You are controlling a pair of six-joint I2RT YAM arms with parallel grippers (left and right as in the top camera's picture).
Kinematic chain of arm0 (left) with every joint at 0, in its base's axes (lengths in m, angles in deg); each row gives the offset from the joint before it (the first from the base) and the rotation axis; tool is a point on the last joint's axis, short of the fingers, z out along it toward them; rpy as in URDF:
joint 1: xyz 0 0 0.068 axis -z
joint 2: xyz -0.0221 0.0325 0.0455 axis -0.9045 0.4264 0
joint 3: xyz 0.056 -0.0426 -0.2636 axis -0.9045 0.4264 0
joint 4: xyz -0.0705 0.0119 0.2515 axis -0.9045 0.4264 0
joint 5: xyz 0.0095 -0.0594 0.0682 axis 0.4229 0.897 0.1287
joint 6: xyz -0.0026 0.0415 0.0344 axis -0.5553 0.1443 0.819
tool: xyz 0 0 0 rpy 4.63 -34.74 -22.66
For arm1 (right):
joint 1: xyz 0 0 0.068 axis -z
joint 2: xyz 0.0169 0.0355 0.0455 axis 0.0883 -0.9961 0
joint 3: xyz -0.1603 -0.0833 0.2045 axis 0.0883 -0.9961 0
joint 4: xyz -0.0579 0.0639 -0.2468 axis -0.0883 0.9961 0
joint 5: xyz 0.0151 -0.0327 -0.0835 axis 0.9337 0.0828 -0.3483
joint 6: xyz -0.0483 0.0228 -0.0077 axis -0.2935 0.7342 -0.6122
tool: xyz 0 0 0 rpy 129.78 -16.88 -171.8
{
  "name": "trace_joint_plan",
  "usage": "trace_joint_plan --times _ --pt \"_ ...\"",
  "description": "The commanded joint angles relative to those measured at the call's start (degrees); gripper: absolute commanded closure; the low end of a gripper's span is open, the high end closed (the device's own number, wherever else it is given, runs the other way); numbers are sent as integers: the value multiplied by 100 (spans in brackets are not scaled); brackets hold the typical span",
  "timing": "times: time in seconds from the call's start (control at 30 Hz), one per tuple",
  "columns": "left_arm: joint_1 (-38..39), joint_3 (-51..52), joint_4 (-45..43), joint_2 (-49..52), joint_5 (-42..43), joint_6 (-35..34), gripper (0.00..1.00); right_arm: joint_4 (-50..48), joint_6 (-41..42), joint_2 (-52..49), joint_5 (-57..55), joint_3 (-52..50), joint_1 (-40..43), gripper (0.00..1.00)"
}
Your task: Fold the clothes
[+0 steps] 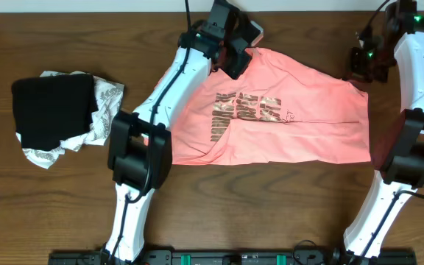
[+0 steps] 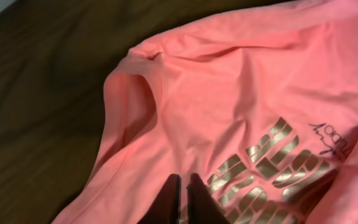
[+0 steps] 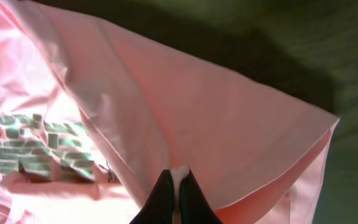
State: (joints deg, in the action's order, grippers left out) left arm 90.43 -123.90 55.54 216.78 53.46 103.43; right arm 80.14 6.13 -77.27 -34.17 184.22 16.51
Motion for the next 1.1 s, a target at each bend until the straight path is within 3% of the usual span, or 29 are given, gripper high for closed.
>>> trace_joint_plan --times 0.0,0.07,0.23,0.77,0.93,1.0,1.07 --pt "28 -52 -170 199 -35 -79 70 116 -160 118 -179 74 26 99" --pt "28 -50 -400 286 -35 -157 57 321 -160 118 -186 74 24 99" --pt "28 -35 -1019 490 -35 -313 47 634 -26 120 -837 74 -35 99" --pt "2 -35 -2623 1421 -37 -378 35 345 -208 422 -1104 74 -289 99" --pt "9 -35 -2710 1545 -33 -402 36 262 -208 422 -1104 74 -363 99" --pt "13 -35 -2747 1556 -33 -444 42 232 -208 422 -1108 74 -363 99" --pt "13 -35 -2771 1556 -31 -444 58 219 -205 422 -1147 74 -358 99"
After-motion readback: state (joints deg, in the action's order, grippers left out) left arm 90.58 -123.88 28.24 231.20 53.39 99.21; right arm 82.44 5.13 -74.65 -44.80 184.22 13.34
